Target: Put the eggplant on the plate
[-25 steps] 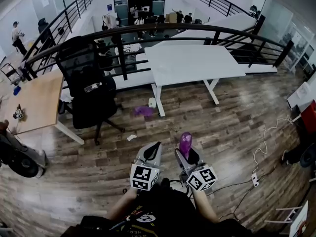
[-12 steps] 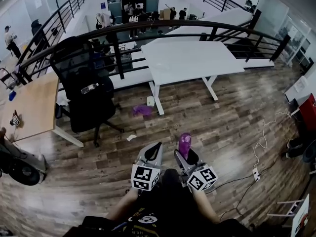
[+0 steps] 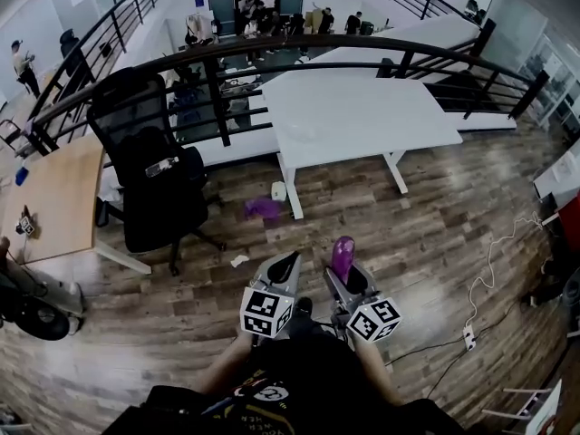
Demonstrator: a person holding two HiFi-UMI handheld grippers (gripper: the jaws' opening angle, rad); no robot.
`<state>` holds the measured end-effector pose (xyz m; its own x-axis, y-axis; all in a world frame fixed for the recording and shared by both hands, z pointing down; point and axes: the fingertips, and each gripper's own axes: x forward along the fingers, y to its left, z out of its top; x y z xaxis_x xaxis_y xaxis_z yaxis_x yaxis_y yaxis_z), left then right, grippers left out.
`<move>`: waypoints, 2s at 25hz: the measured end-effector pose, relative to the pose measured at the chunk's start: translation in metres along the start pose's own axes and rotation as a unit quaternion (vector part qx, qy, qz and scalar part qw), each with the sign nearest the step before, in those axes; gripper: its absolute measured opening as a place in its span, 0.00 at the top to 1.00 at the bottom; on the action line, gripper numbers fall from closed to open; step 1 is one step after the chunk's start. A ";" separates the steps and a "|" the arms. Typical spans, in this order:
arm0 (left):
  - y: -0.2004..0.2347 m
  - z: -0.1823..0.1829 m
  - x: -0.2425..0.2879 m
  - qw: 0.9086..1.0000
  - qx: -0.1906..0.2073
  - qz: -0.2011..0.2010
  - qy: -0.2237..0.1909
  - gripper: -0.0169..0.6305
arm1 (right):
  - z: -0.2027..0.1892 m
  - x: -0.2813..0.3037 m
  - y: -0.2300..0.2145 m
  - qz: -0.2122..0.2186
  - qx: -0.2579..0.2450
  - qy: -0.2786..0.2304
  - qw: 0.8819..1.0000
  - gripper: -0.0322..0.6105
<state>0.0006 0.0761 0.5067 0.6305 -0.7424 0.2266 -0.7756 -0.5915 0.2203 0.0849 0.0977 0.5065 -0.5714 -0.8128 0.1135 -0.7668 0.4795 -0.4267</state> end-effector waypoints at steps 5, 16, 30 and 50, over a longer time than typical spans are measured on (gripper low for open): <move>0.025 0.033 0.080 0.995 0.090 0.032 0.004 0.97 | 0.039 0.038 -0.060 0.020 -0.014 0.006 1.000 0.62; 0.076 0.037 0.197 0.998 0.040 0.038 0.043 0.97 | 0.059 0.137 -0.155 0.054 -0.006 0.068 0.996 0.62; 0.256 0.078 0.323 0.998 0.038 0.030 0.036 0.97 | 0.052 0.382 -0.250 0.053 -0.087 0.151 0.983 0.62; 0.364 0.022 0.359 0.978 -0.051 0.168 0.114 0.97 | -0.085 0.604 -0.457 0.042 -0.364 0.486 0.793 0.62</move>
<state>-0.0563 -0.4129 0.6472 0.3391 -0.7933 0.5056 -0.9407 -0.2820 0.1884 0.0656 -0.5840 0.8468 -0.3137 -0.2979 0.9016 -0.4773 0.8703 0.1215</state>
